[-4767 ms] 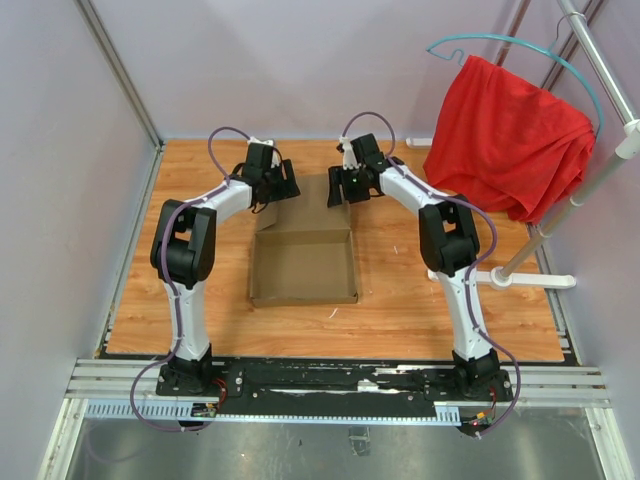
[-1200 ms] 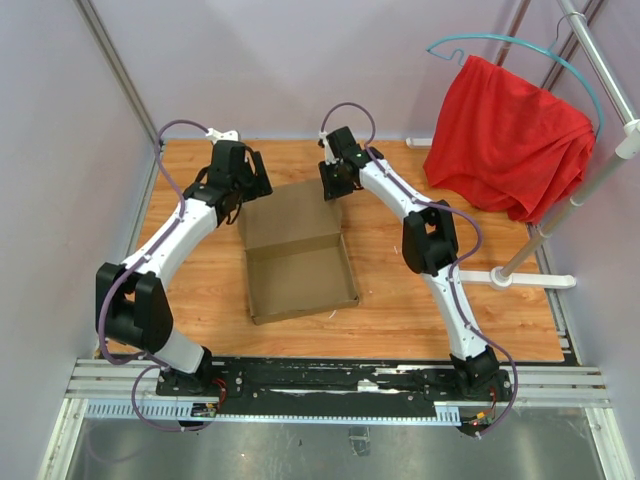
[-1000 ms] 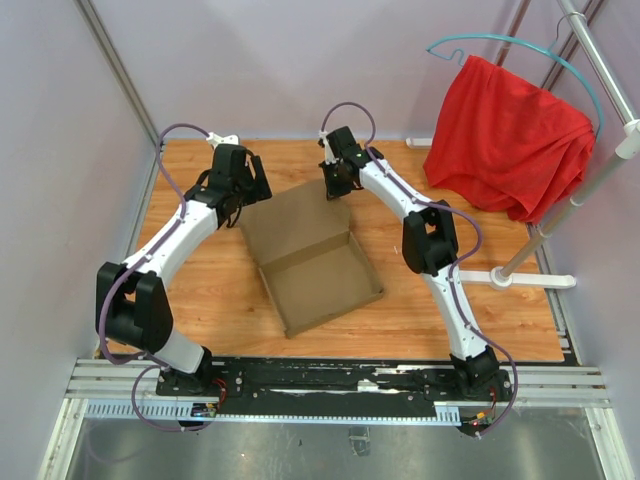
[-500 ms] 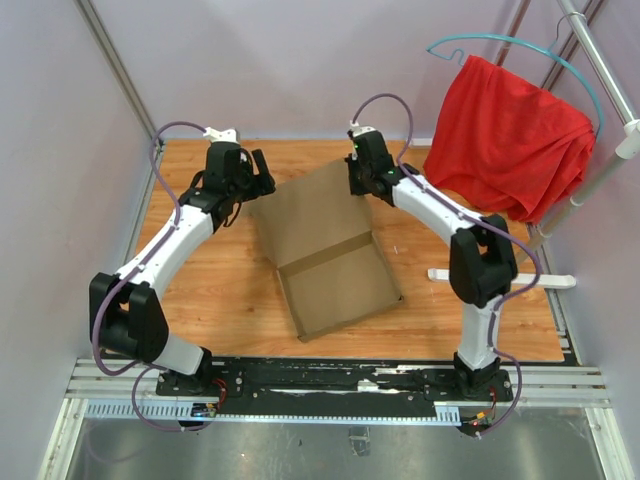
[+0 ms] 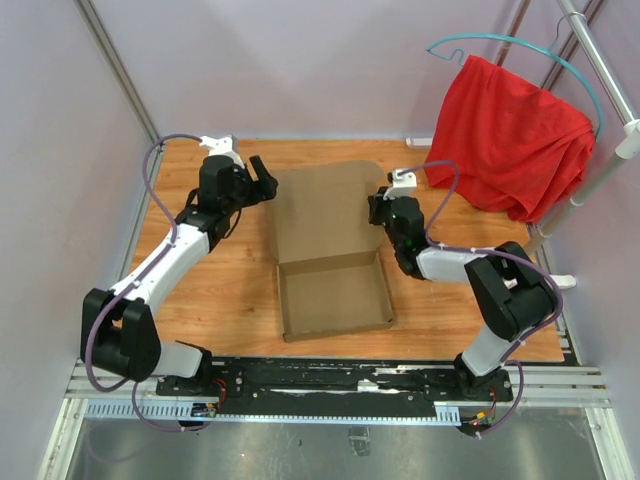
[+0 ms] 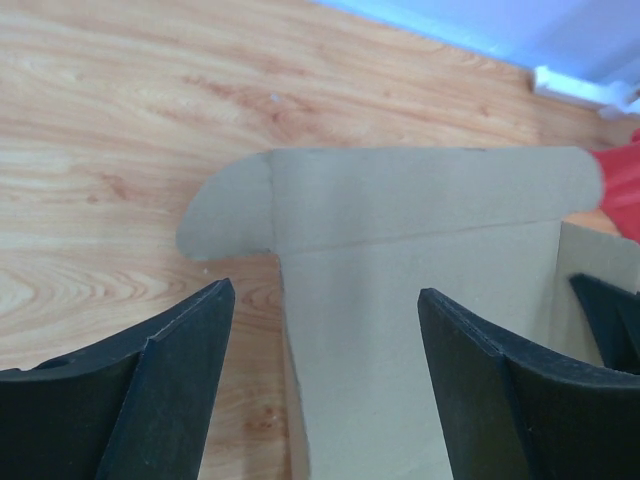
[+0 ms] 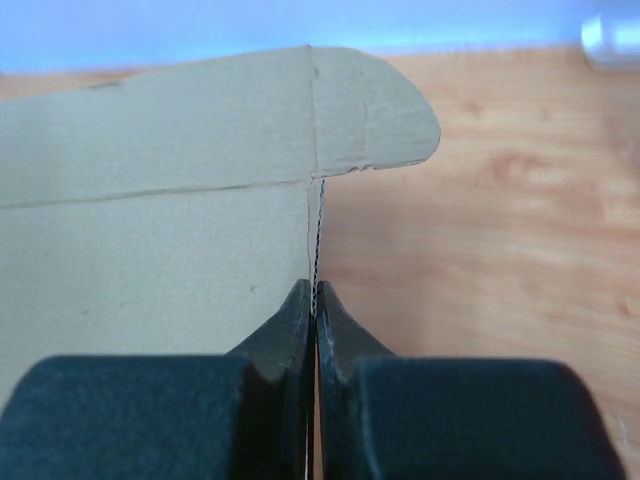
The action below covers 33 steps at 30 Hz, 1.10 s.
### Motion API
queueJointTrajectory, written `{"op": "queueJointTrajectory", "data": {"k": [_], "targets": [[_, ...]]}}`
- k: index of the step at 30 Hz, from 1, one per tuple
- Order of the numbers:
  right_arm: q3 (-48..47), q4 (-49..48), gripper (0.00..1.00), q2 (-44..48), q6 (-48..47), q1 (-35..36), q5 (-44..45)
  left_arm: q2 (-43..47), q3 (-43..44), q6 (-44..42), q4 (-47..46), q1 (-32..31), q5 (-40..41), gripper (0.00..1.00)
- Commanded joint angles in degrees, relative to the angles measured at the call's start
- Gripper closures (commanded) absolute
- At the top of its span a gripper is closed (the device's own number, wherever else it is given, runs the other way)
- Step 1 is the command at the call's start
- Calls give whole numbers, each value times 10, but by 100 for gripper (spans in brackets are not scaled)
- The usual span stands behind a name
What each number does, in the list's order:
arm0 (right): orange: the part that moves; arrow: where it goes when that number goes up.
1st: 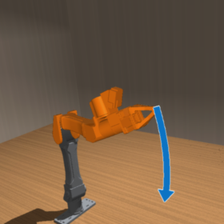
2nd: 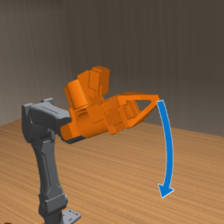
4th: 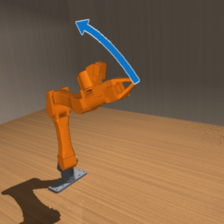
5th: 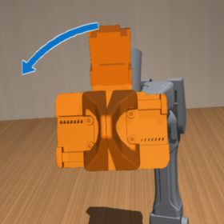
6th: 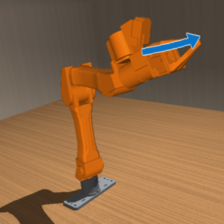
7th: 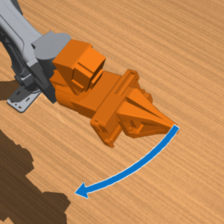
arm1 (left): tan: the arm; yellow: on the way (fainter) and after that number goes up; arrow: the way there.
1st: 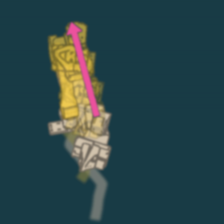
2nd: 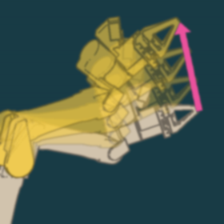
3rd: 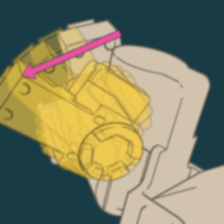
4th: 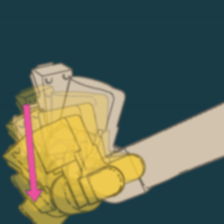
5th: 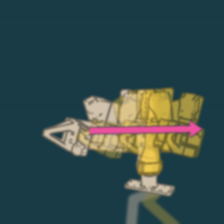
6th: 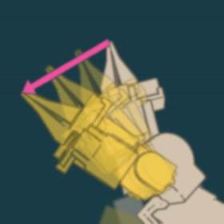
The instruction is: Fold the paper box
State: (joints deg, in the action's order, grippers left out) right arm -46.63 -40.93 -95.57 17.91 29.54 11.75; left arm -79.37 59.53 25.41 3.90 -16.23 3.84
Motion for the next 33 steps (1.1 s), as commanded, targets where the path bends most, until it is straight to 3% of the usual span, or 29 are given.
{"op": "queueJointTrajectory", "data": {"k": [1, 3, 24, 30, 33], "targets": [[104, -404, 99, -15, -28, -11, -20, 61, -24, -32, -118, -2, -20, 21], [136, -496, 99, -33, -28, -11, -28, 78, -36, -51, -156, -2, -37, 21], [208, -489, 99, 85, -61, -12, -84, 100, -106, -146, -253, 1, -93, 21], [214, -482, 99, 93, -56, -12, -82, 100, -104, -100, -230, 37, -52, 22], [211, -481, 99, 90, -50, -12, -83, 86, -103, -74, -218, 62, -94, 26]]}}
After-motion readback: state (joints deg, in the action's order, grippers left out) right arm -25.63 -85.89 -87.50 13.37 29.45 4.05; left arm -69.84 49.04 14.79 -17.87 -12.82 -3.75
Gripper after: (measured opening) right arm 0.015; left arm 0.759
